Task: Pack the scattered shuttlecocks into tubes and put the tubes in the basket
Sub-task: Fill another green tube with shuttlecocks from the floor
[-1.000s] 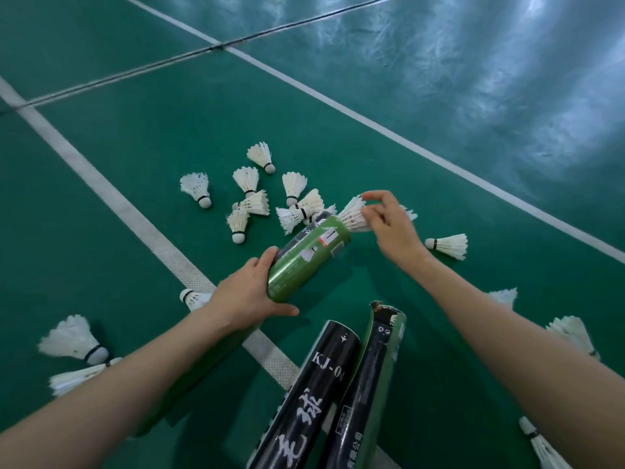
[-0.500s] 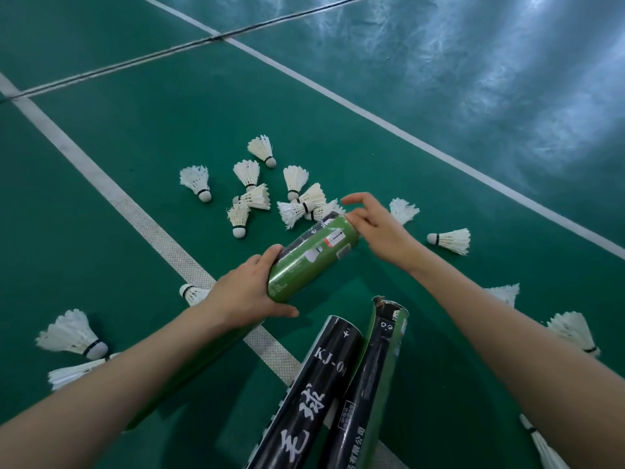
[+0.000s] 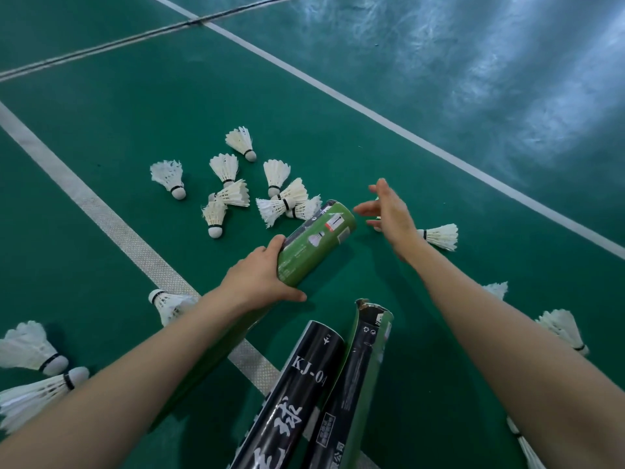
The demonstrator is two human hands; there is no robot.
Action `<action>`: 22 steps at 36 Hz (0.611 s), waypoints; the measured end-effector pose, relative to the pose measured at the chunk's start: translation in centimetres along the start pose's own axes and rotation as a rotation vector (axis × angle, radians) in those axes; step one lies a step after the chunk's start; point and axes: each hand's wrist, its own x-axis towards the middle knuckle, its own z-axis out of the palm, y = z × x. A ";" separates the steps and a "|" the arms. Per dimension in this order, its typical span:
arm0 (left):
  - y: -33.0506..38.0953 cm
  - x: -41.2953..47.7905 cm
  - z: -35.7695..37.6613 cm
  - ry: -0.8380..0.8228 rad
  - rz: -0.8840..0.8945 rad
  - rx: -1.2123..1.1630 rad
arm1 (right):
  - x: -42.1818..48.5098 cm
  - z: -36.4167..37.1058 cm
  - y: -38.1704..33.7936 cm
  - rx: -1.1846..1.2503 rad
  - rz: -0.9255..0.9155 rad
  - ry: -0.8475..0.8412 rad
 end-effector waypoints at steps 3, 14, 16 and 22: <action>0.4 0.9 0.6 -0.016 -0.031 -0.018 | 3.3 -2.2 2.6 -0.352 0.045 0.103; 0.3 2.2 1.5 -0.094 -0.069 -0.069 | 8.5 -3.1 5.1 -0.760 0.139 -0.029; 0.3 2.1 1.6 -0.098 -0.076 -0.083 | 9.1 -2.8 5.4 -0.798 0.148 -0.058; 0.2 1.9 1.9 -0.097 -0.083 -0.089 | 7.7 -1.7 6.8 -0.908 0.070 0.095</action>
